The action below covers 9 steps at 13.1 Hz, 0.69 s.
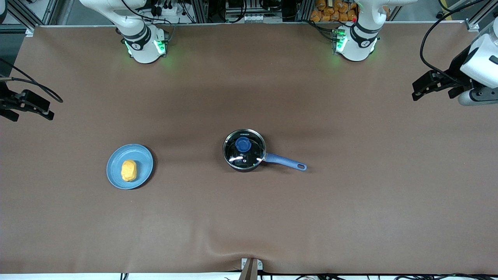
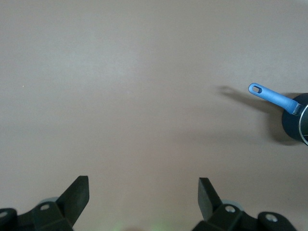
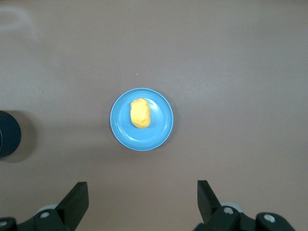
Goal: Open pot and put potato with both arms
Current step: 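Move the right gripper toward the potato while the left gripper reaches the lid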
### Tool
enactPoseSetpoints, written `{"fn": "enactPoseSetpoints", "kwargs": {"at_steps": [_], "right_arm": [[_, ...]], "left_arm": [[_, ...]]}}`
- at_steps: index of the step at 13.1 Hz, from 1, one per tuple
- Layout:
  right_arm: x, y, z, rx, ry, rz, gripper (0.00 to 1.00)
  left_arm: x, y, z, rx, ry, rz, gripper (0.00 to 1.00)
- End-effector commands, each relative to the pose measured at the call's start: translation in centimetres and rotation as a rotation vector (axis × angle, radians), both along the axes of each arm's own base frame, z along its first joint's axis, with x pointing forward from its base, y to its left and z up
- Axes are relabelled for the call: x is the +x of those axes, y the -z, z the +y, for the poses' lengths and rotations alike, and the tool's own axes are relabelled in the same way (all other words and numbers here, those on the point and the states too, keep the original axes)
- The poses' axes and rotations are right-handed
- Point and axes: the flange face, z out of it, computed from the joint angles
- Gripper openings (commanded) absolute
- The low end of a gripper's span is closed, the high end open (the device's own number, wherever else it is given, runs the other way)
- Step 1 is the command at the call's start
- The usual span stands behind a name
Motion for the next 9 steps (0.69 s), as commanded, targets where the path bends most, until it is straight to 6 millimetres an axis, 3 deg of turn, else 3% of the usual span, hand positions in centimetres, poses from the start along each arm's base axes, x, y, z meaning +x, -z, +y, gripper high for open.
{"fn": "enactPoseSetpoints", "kwargs": {"at_steps": [1,3,5,9], "right_arm": [[-0.2,0.9,0.3,0.001,0.012,0.007,1.0],[1.2,4.1,1.7,0.002,-0.01,0.049,1.0],[2.7,7.6,3.0,0.0,-0.031,0.077,1.0],[6.0,15.9,4.3,0.006,-0.059,0.146,1.0]], "left_arm": [[1.1,1.2,-3.8,0.001,0.026,0.031,1.0],[1.3,2.2,-5.5,-0.002,-0.026,0.046,1.0],[2.3,3.1,-8.7,-0.003,-0.08,0.049,1.0],[2.9,6.7,-16.8,-0.002,-0.197,0.047,1.0]]}}
